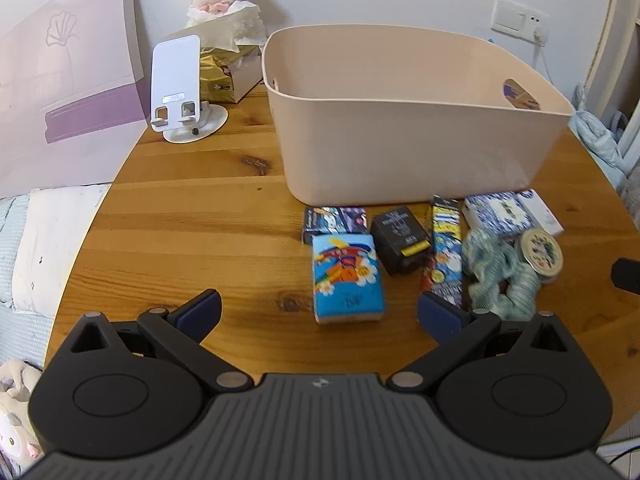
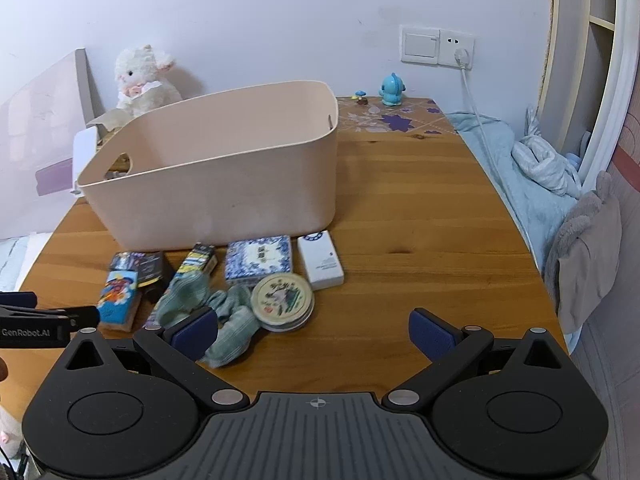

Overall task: Organize objects
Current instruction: 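Grasp the blue cartoon tissue pack with the left tool while the right tool grasps the round tin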

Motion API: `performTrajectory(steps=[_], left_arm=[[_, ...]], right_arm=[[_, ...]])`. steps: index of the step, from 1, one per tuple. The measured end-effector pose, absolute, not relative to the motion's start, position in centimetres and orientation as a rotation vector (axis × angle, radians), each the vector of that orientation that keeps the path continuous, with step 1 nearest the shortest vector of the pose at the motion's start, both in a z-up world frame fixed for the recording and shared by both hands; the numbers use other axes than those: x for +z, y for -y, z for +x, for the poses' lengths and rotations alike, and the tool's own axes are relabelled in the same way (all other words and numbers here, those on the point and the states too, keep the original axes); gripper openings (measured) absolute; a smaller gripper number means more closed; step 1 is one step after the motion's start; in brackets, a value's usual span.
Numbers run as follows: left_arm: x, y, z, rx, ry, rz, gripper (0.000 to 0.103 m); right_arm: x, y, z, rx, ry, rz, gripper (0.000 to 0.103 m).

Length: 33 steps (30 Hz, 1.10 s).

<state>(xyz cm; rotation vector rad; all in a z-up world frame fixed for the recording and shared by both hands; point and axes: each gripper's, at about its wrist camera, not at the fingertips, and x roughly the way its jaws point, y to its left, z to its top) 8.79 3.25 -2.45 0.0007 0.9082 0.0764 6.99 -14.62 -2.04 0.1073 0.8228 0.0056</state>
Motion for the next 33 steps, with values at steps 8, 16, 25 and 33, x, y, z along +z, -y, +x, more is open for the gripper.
performTrajectory(steps=[8, 16, 25, 33], left_arm=[[-3.9, -4.1, 11.2, 0.088, -0.955, -0.027, 0.103], [-5.9, -4.2, 12.7, 0.093, -1.010, -0.026, 0.103], [-7.3, -4.1, 13.9, 0.098, -1.045, -0.025, 0.103], [-7.5, -4.4, 14.4, 0.096, -1.030, -0.042, 0.103]], right_arm=[[-3.2, 14.9, 9.6, 0.003, -0.833, 0.086, 0.103], [-5.8, 14.3, 11.5, 0.013, -0.900, 0.060, 0.102], [-7.5, 14.1, 12.9, 0.021, -0.941, 0.050, 0.102], [-8.9, 12.9, 13.8, 0.013, -0.931, -0.012, 0.101]])
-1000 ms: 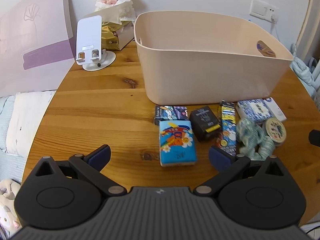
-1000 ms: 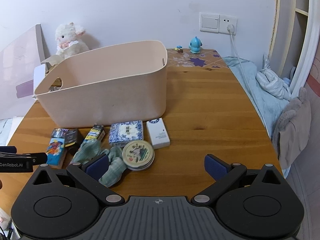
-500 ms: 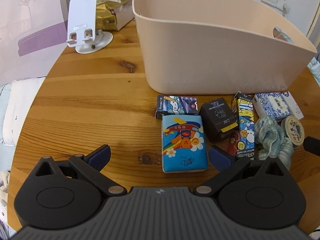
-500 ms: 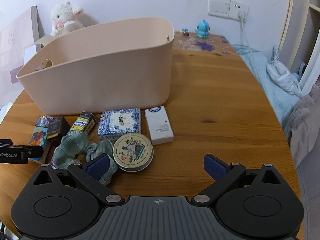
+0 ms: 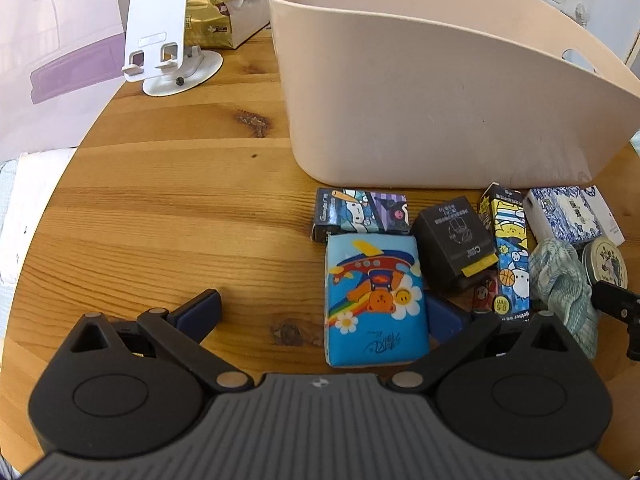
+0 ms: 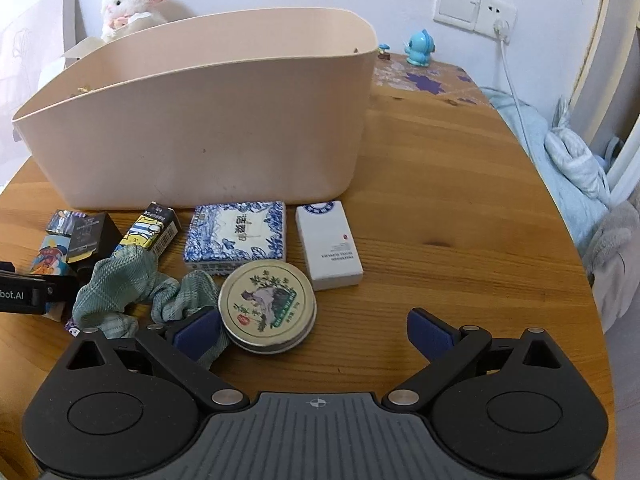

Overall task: Organize objects
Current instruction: 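Grasp the blue cartoon tissue pack with the left tool while the right tool grasps the round tin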

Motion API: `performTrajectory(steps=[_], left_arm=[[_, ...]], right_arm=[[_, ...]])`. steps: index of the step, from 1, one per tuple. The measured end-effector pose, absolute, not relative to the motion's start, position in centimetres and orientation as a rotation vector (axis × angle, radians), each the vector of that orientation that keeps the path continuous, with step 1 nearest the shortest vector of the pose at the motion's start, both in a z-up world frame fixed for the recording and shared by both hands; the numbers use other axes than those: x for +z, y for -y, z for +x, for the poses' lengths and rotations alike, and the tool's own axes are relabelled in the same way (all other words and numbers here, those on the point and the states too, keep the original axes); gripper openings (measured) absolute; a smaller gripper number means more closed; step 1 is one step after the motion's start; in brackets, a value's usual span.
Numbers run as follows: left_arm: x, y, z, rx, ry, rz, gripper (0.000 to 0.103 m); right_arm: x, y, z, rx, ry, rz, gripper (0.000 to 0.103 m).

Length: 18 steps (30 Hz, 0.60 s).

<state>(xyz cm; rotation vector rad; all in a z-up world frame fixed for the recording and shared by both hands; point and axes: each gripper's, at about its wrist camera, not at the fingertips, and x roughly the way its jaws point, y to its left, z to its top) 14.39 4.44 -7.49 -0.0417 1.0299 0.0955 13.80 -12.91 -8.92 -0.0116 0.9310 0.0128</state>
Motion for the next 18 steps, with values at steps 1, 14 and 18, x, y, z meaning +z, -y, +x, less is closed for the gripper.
performTrajectory(steps=[1, 14, 18], left_arm=[[-7.5, -4.4, 14.4, 0.095, -1.027, -0.043, 0.103], [-7.2, -3.5, 14.3, 0.066, -0.988, -0.019, 0.097], [-7.1, -3.9, 14.2, 0.073, -0.979, -0.024, 0.089]], right_arm=[[-9.0, 12.8, 13.9, 0.013, -0.928, -0.012, 0.099], [-9.6, 12.1, 14.2, 0.024, -0.918, -0.024, 0.076], [-9.4, 12.3, 14.0, 0.027, -0.910, -0.017, 0.059]])
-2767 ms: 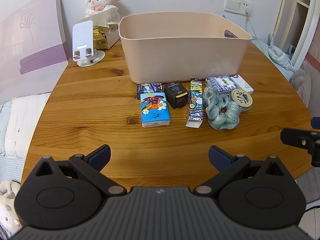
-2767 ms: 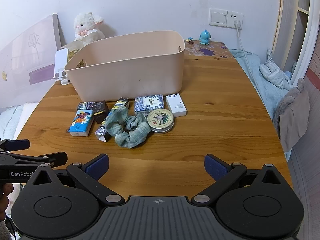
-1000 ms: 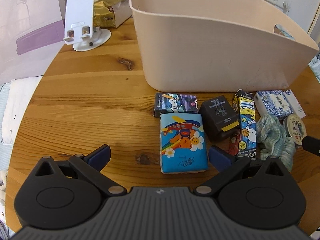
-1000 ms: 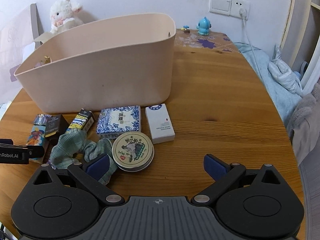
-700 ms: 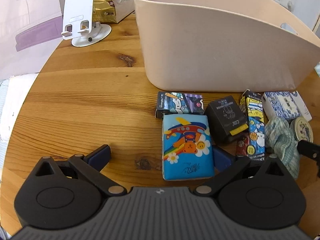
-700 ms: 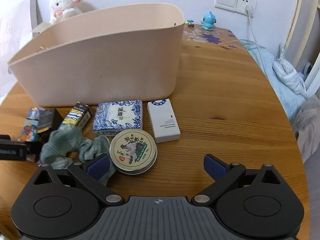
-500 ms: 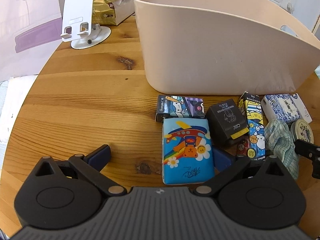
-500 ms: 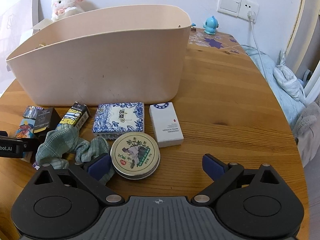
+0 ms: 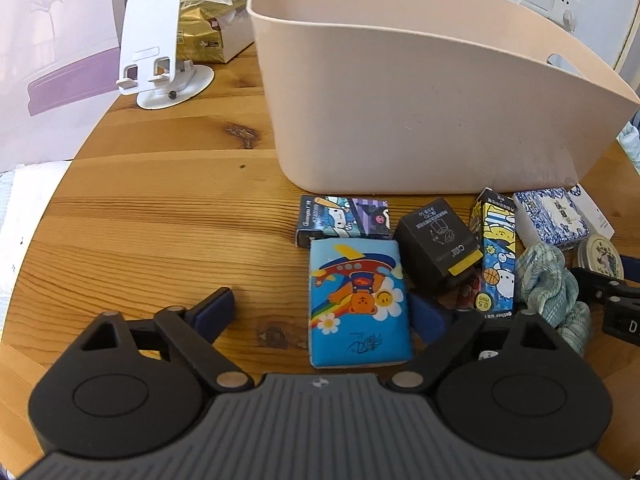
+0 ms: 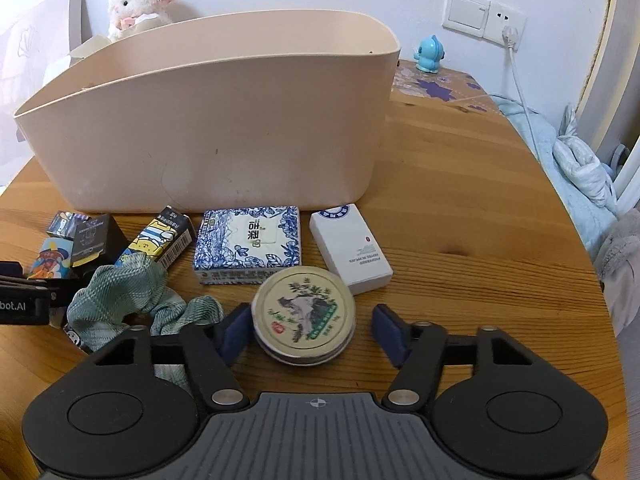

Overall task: Organize objects
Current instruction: 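Grasp the blue cartoon tissue pack with the left tool while the right tool grasps the round tin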

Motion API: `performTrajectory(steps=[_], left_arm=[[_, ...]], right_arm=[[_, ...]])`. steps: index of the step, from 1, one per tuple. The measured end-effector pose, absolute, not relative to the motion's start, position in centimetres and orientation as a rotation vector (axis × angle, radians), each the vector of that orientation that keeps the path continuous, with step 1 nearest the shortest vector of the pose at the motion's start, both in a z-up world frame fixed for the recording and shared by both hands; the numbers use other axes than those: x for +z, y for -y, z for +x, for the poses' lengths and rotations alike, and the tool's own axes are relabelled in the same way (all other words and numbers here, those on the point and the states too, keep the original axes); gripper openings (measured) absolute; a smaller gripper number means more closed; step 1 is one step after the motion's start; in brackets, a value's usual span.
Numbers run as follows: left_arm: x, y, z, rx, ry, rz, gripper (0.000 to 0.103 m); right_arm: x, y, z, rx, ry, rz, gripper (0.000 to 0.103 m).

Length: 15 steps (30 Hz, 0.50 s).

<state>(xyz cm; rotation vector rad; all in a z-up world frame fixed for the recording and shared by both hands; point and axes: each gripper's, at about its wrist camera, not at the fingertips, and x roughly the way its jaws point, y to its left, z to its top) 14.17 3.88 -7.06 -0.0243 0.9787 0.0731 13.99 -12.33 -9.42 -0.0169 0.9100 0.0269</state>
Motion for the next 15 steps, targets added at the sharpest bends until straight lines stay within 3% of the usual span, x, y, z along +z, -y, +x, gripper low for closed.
performTrajectory(steps=[3, 7, 11, 15], left_arm=[[-7.0, -4.1, 13.8, 0.066, -0.969, -0.022, 0.083], [-6.8, -4.2, 13.2, 0.035, -0.950, -0.011, 0.070], [-6.5, -4.2, 12.3, 0.029, -0.938, -0.012, 0.049], [-6.5, -4.3, 11.8, -0.002, -0.943, -0.020, 0.048]], right_arm=[[-9.3, 12.6, 14.0, 0.030, -0.910, -0.005, 0.052], [-9.3, 12.8, 13.5, 0.040, -0.903, 0.014, 0.051], [-9.0, 12.6, 12.2, 0.039, -0.898, 0.030, 0.051], [-8.1, 12.7, 11.3, 0.041, -0.872, 0.046, 0.051]])
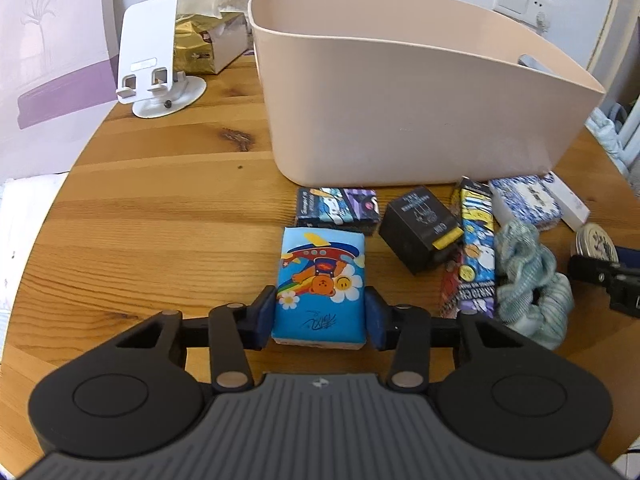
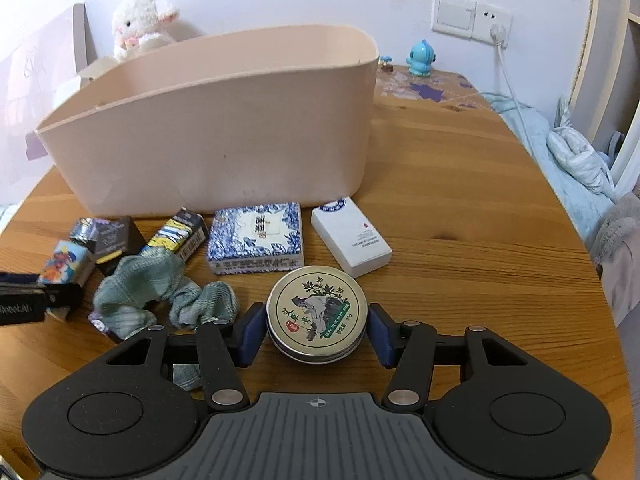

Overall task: Organize objects
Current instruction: 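Grasp the blue cartoon tissue pack with the left tool while the right tool grasps the round tin, then carry both items into the beige basket and open both tools to release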

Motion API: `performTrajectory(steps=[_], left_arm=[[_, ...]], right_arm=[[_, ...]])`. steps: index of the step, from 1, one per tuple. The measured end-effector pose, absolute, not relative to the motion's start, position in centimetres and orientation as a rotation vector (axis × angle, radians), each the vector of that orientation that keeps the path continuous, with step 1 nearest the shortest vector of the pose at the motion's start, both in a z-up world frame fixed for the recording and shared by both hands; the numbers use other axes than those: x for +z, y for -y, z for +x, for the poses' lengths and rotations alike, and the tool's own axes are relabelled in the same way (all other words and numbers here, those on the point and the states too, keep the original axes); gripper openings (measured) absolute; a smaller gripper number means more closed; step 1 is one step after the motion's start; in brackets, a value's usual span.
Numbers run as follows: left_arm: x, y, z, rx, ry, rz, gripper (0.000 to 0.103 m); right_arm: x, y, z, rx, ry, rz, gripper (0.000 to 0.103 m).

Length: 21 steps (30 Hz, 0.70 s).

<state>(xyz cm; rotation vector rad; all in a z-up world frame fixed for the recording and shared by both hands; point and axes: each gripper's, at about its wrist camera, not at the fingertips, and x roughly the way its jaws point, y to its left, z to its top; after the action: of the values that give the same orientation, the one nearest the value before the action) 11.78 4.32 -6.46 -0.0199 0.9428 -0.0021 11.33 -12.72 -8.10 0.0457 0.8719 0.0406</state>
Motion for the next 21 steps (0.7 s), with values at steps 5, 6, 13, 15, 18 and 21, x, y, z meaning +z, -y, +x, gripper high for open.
performTrajectory(steps=[5, 6, 13, 15, 18, 21], left_arm=[[-5.6, -4.4, 10.6, -0.013, -0.912, -0.032, 0.047], [-5.1, -4.3, 10.2, -0.012, -0.898, -0.033, 0.047], [-0.9, -5.1, 8.9, 0.004, -0.771, -0.024, 0.047], [0.4, -5.1, 8.9, 0.004, -0.731, -0.021, 0.047], [2.3, -5.1, 9.2, 0.004, -0.670, -0.015, 0.047], [3.6, -4.8, 10.2, 0.017, -0.625, 0.003, 0.047]], right_arm=[[-6.4, 13.3, 10.4, 0.029, -0.833, 0.048, 0.051], [-6.0, 13.4, 10.2, 0.027, -0.821, 0.051, 0.051], [-1.8, 14.5, 8.9, 0.013, -0.700, 0.057, 0.051], [-0.6, 14.6, 9.0, 0.014, -0.669, 0.048, 0.051], [1.3, 14.6, 9.5, 0.013, -0.616, 0.030, 0.051], [2.9, 14.3, 9.9, 0.018, -0.563, 0.022, 0.051]])
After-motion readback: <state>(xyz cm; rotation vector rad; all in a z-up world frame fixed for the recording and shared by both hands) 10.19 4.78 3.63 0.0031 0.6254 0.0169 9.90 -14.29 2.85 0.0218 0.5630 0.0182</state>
